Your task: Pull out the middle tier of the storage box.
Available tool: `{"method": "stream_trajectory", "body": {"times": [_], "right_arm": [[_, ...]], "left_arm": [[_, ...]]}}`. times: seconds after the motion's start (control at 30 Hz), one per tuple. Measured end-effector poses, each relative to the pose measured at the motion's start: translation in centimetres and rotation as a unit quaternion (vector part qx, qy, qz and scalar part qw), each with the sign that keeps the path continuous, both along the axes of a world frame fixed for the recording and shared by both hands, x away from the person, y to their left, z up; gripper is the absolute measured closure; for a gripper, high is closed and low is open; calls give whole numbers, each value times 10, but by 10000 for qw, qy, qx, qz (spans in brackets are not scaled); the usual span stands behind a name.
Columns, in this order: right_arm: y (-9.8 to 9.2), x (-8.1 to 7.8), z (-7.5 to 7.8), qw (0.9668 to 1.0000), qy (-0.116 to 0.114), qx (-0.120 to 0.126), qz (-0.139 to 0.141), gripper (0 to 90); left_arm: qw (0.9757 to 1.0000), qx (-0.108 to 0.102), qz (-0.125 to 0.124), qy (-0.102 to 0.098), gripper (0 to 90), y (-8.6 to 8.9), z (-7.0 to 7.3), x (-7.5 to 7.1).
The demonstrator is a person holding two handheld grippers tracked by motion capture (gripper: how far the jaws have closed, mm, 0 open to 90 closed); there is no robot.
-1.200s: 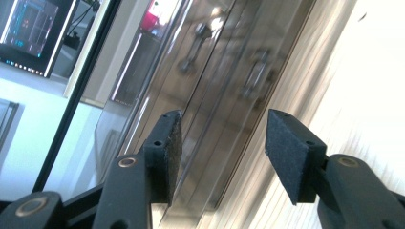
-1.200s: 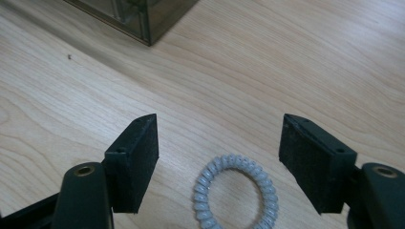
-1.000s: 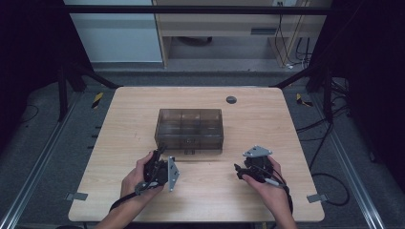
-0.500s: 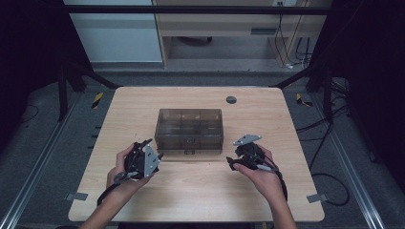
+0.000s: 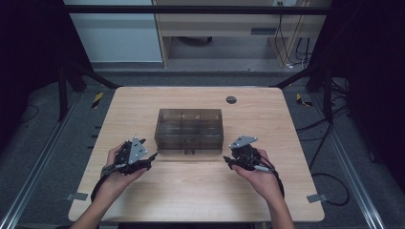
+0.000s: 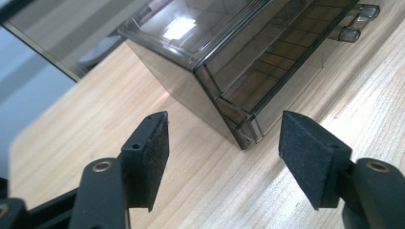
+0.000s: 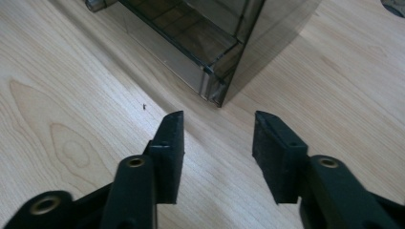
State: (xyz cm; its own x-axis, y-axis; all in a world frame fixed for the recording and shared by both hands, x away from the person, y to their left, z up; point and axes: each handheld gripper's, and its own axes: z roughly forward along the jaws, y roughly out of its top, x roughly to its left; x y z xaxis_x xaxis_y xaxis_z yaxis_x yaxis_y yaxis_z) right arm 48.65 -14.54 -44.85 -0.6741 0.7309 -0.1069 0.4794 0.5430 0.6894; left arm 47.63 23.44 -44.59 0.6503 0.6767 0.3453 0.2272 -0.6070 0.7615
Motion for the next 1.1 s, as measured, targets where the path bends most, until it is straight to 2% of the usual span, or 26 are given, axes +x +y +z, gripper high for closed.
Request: {"method": "stream_trajectory", "body": {"times": [0.17, 0.33, 0.47, 0.6, 0.9, 1.03, 1.1], "right_arm": [[5, 0, 2, 9998, -131, -39, 110, 635], [9, 1, 2, 9996, -151, -40, 219, 645], [12, 2, 1, 9995, -169, -81, 262, 645], [13, 5, 0, 9995, -210, -66, 220, 662], [17, 9, -4, 9993, -206, -82, 286, 699], [18, 11, -5, 9993, -228, -93, 273, 702], [18, 11, -5, 9993, -233, -112, 279, 704]], "left_arm": [[9997, -64, -45, 225, 409, 3, -3, 4], [9995, 14, -127, 274, 454, 1, -3, 4], [9988, -21, -160, 453, 467, -1, -7, 5], [9987, -27, -140, 484, 506, -3, -9, 7], [9974, -86, -176, 690, 601, -6, -13, 12], [9969, -142, -214, 744, 638, -9, -15, 15], [9967, -104, -275, 756, 653, -11, -15, 16]]}}
